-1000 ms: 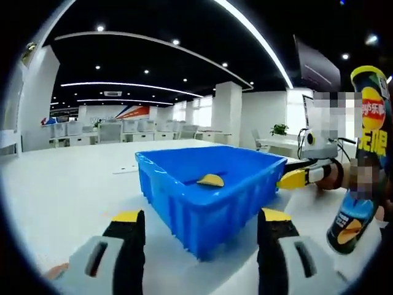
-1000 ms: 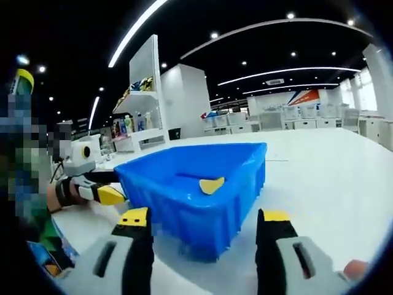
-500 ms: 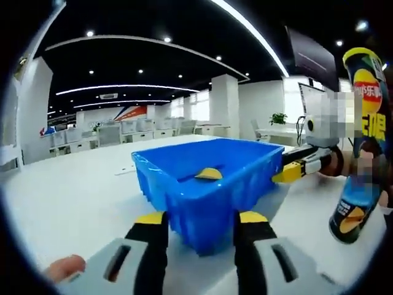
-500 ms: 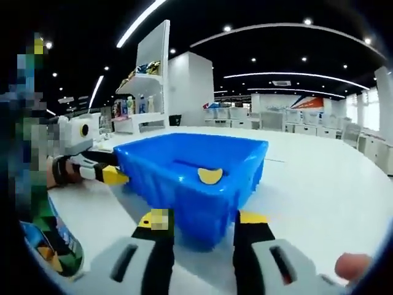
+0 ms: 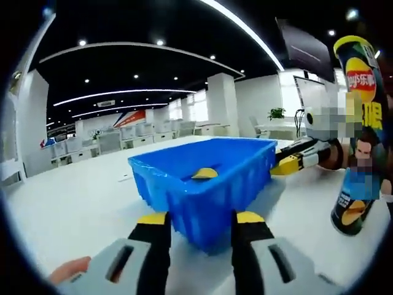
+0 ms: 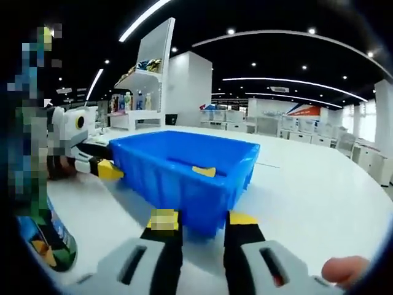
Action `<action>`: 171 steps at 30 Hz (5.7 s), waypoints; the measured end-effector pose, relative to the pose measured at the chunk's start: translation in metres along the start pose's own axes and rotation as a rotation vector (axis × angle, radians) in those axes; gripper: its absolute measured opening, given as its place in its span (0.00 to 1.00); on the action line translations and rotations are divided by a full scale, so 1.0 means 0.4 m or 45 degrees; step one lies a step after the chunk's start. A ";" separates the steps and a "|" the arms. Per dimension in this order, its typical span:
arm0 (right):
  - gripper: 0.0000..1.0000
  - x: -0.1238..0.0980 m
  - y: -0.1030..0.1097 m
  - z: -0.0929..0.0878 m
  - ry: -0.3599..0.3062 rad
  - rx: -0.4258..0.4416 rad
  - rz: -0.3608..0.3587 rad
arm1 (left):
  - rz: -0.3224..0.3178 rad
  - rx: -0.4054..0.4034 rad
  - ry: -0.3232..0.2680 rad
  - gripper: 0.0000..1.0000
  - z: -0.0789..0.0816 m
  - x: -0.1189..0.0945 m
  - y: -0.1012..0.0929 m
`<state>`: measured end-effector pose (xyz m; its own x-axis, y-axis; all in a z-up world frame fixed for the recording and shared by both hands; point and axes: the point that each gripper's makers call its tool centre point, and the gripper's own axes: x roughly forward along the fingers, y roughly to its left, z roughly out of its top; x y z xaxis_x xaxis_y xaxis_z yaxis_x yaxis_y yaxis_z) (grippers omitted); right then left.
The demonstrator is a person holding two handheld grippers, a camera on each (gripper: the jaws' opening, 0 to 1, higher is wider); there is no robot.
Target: Open the lid of the chip container on the table, take out the chips, place them into the box in front of the container, and close the lid
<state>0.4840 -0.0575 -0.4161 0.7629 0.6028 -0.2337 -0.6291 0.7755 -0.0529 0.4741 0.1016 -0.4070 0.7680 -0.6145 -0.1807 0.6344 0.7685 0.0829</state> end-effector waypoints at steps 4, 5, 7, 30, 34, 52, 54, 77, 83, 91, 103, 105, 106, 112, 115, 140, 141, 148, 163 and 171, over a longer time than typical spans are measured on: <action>0.20 -0.009 0.014 0.011 -0.018 0.004 0.003 | -0.002 0.009 -0.018 0.39 0.010 -0.003 -0.003; 0.20 -0.013 0.020 0.018 -0.028 0.001 0.005 | -0.001 0.019 -0.019 0.40 0.013 -0.004 -0.004; 0.20 -0.007 0.002 0.021 -0.029 0.048 0.011 | -0.001 0.023 -0.022 0.40 0.016 -0.005 -0.003; 0.20 0.052 -0.083 0.150 -0.134 -0.071 -0.041 | 0.021 0.104 -0.070 0.41 0.114 0.066 0.069; 0.20 0.084 -0.104 0.162 -0.137 -0.075 -0.041 | 0.025 0.106 -0.063 0.41 0.119 0.104 0.100; 0.20 0.188 -0.139 0.024 -0.004 -0.083 -0.029 | 0.043 0.162 0.048 0.42 -0.014 0.179 0.147; 0.21 0.179 -0.139 0.021 0.009 -0.066 -0.025 | 0.040 0.160 0.028 0.42 -0.011 0.174 0.145; 0.44 0.158 -0.106 0.046 -0.069 -0.111 -0.035 | 0.069 0.183 -0.022 0.63 0.005 0.161 0.155; 0.63 0.131 -0.103 0.069 -0.105 -0.100 -0.049 | 0.083 0.107 -0.057 0.86 0.025 0.131 0.166; 0.75 0.081 -0.095 0.125 -0.157 -0.147 -0.079 | 0.101 0.109 -0.095 0.95 0.068 0.089 0.153; 0.97 -0.024 -0.162 0.225 -0.283 -0.183 -0.197 | 0.197 0.176 -0.179 0.95 0.192 -0.017 0.152; 0.97 -0.045 -0.165 0.236 -0.299 -0.209 -0.204 | 0.195 0.183 -0.192 0.95 0.210 -0.030 0.146; 0.97 -0.054 -0.164 0.240 -0.301 -0.220 -0.204 | 0.192 0.189 -0.198 0.95 0.219 -0.038 0.142; 0.97 -0.138 -0.131 0.283 -0.328 -0.308 -0.151 | 0.163 0.243 -0.208 0.95 0.270 -0.105 0.090; 0.97 -0.191 -0.090 0.272 -0.228 -0.314 -0.070 | 0.163 0.290 -0.156 0.95 0.279 -0.141 0.075; 0.97 -0.509 0.193 0.380 -0.200 -0.534 0.212 | -0.052 0.305 -0.153 0.95 0.417 -0.425 -0.156; 0.97 -0.515 0.199 0.371 -0.170 -0.545 0.225 | -0.074 0.289 -0.117 0.95 0.409 -0.439 -0.165; 0.97 -0.573 0.230 0.336 -0.012 -0.684 0.254 | -0.111 0.362 0.077 0.95 0.366 -0.514 -0.199; 0.97 -0.589 0.218 0.350 -0.033 -0.716 0.228 | -0.103 0.435 0.072 0.95 0.362 -0.511 -0.205; 0.97 -0.595 0.222 0.355 -0.044 -0.710 0.240 | -0.129 0.453 0.047 0.95 0.374 -0.509 -0.221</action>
<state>0.2679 -0.1055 -0.2274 0.6287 0.7339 -0.2574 -0.7307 0.4441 -0.5185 0.2747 0.1320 -0.2307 0.7001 -0.6724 -0.2402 0.7030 0.5899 0.3973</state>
